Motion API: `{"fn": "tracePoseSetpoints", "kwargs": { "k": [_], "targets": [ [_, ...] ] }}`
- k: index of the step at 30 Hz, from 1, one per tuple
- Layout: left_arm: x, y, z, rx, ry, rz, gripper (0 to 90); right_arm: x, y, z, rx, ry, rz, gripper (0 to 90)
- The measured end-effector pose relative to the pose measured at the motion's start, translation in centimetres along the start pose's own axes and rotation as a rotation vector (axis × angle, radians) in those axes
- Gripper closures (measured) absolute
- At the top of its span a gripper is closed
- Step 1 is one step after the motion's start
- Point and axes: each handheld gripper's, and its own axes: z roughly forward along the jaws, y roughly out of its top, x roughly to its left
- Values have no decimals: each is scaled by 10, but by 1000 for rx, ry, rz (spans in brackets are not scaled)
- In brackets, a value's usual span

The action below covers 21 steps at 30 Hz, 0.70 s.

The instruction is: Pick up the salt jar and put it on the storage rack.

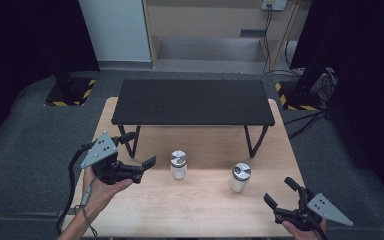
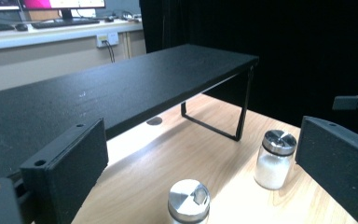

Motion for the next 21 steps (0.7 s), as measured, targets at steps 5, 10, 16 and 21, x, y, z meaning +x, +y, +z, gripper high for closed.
{"fn": "tracePoseSetpoints", "kwargs": {
  "k": [5, 10, 16, 21],
  "targets": [
    [2, 1, -1, 17, 4, -10, 12, 0, 0, 0, -2, 3, -7, 53],
    [3, 3, -2, 28, 0, 8, 10, -1, 1, 2, -3, 3, -8, 53],
    [14, 5, 1, 56, -55, 43, 9, -2, 1, 2, -4, 9, -11, 55],
    [27, 4, 5, 67, -99, 62, 12, -1, 1, 2, -6, 7, -18, 55]
  ]
}}
